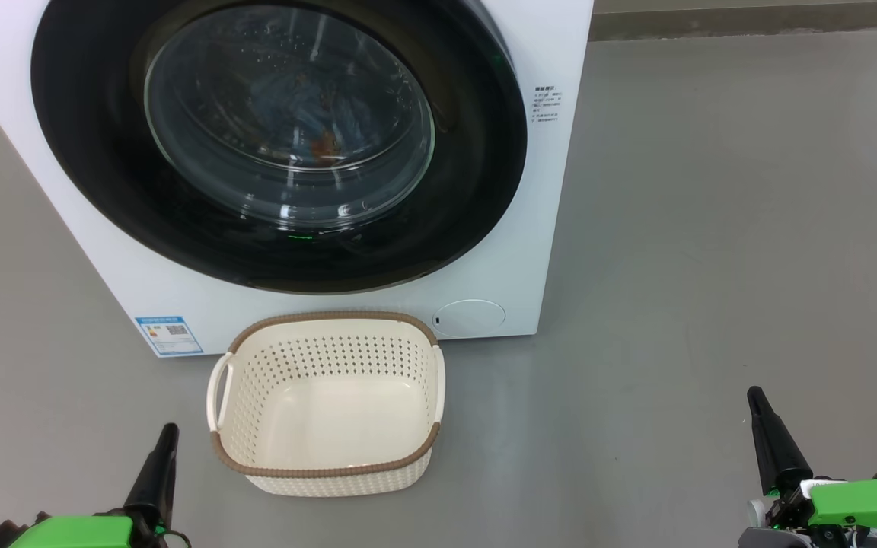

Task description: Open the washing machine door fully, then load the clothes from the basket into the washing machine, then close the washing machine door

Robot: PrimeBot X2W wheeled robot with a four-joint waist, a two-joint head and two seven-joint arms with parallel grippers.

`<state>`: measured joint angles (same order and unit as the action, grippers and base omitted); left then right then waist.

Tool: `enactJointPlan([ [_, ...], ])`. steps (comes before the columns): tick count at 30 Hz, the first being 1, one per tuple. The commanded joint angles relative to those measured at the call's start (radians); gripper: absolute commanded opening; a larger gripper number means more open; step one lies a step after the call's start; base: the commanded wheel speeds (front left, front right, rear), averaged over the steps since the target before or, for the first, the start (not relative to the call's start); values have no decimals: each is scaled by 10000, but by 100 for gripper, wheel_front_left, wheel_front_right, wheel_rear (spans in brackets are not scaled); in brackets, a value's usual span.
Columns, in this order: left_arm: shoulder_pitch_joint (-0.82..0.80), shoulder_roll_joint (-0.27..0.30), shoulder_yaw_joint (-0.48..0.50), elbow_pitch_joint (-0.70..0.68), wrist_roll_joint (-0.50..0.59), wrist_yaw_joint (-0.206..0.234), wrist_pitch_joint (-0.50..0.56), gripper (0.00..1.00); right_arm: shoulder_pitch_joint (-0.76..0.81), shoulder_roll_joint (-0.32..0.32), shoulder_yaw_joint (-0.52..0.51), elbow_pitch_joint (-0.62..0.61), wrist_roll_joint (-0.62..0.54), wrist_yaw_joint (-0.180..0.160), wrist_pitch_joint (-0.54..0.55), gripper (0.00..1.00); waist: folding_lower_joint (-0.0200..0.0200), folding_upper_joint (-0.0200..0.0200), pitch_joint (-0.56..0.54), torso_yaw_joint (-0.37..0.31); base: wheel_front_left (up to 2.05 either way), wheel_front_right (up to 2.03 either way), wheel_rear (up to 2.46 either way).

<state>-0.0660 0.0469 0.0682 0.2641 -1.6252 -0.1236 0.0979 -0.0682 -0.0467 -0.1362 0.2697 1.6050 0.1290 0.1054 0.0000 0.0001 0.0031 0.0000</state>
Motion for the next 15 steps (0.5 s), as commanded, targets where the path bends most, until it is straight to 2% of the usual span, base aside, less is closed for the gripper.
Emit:
enactJointPlan([
  [1,-410,122,339,-194,69,-71,59,0,-397,-35,224,-250,36,17,79,0,0,-1,0,0,0,0,0],
  [15,-412,106,362,-193,88,-71,78,0,-397,-35,224,-250,36,17,78,0,0,-1,0,0,0,0,0],
])
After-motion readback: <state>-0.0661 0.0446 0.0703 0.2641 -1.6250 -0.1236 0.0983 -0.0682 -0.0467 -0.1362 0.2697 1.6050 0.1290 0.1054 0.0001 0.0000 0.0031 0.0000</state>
